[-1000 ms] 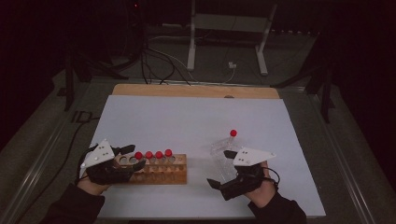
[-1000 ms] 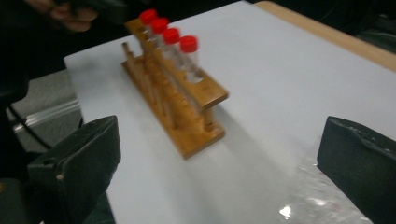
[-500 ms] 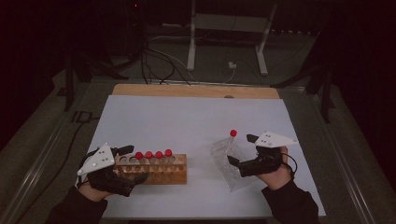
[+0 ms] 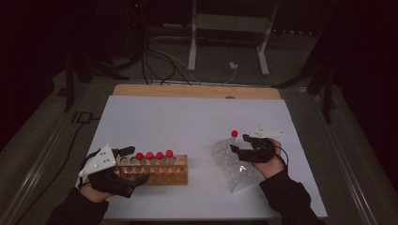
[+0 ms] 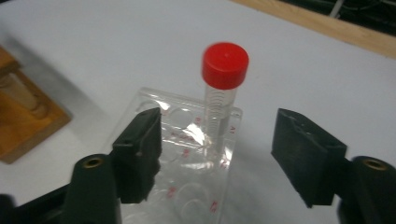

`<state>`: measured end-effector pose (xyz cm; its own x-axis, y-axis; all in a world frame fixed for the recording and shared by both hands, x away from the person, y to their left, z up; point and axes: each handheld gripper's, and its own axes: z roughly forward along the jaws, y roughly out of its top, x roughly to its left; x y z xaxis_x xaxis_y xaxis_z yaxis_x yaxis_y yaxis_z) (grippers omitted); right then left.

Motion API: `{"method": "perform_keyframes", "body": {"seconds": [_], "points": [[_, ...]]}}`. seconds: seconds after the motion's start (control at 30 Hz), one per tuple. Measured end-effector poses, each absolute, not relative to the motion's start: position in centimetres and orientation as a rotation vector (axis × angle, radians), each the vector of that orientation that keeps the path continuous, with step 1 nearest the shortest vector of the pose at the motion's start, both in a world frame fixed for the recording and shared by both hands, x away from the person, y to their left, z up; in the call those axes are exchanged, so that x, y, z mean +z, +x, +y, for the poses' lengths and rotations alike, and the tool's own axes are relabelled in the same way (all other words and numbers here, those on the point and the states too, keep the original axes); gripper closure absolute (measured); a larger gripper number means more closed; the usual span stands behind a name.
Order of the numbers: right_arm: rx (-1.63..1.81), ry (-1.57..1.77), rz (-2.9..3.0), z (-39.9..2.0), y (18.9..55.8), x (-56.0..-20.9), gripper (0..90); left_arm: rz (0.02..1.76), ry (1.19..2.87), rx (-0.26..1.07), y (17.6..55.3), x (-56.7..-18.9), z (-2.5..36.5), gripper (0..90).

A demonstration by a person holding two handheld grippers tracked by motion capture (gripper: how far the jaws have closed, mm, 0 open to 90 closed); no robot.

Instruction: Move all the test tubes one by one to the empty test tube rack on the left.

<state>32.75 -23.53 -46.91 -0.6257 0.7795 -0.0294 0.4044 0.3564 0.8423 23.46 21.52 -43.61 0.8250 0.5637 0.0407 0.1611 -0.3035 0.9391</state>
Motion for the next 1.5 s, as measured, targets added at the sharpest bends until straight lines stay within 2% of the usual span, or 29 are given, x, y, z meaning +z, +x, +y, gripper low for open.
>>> {"method": "perform_keyframes", "body": {"seconds": [0.07, 0.2, 0.5, 0.53, 1.5], "points": [[1.173, 1.032, 2.203, -23.4, 33.3, -47.3, 42.4, 0.553, 1.865, 0.439, 23.5, -43.7, 21.5, 1.8], [1.151, 1.02, 2.208, -22.9, 34.1, -47.7, 53.0, 0.549, 1.868, 0.433, 23.5, -43.7, 21.5, 1.8], [1.147, 1.019, 2.221, -22.6, 34.6, -47.8, 68.6, 0.552, 1.866, 0.431, 23.6, -43.8, 21.5, 1.8], [1.148, 1.015, 2.223, -22.6, 34.5, -47.8, 74.0, 0.554, 1.866, 0.434, 23.6, -43.8, 21.5, 1.8], [1.219, 0.981, 2.17, -23.3, 32.9, -44.5, 75.5, 0.552, 1.871, 0.423, 23.6, -43.8, 21.6, 1.8]]}}
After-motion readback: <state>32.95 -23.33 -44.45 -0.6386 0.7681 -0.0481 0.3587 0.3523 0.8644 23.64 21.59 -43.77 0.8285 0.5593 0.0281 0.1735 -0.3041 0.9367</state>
